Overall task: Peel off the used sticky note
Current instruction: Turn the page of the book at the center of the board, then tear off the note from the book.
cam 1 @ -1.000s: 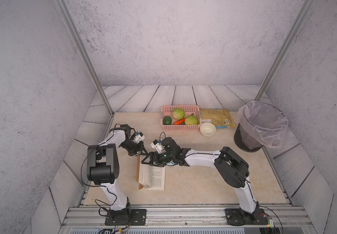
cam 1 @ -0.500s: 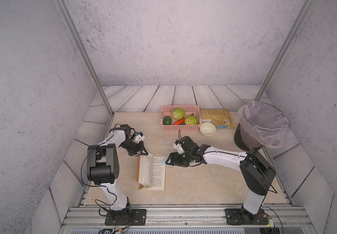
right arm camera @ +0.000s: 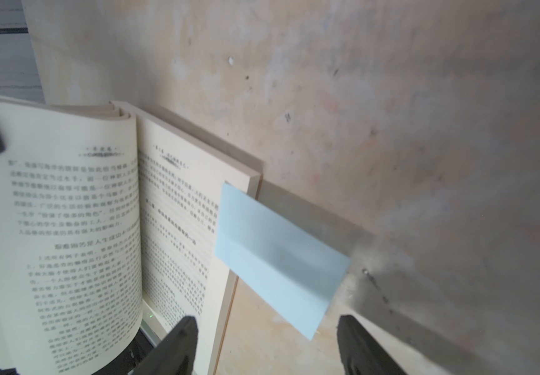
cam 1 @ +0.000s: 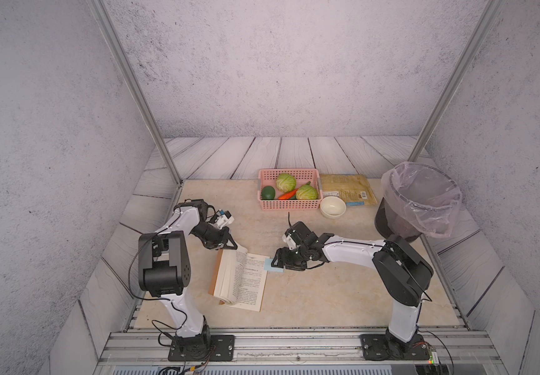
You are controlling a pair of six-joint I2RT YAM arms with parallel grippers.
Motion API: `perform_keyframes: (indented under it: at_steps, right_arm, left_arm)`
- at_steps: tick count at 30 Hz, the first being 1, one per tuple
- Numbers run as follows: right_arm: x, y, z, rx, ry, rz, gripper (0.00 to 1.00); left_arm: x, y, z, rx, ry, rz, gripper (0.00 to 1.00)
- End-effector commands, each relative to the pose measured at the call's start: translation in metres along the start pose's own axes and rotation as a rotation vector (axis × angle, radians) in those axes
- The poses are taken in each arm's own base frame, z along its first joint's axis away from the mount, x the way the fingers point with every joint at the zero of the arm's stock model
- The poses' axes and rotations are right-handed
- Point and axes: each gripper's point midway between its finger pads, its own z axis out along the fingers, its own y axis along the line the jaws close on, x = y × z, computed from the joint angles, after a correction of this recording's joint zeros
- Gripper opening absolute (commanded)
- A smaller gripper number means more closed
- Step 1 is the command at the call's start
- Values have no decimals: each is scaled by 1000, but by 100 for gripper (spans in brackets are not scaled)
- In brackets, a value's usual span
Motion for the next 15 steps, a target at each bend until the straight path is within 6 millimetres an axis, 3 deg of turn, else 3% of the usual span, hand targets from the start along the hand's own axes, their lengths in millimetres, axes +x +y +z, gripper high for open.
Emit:
perform_keyframes:
  at_steps: [1, 15]
  right_arm:
    - [-6, -1, 4, 7, 0, -11, 72]
    - [2, 0, 16, -47, 26, -1, 69]
  left_arm:
    - [4, -6, -7, 53, 7, 27, 0]
    - [-2, 5, -3, 78, -12, -27, 0]
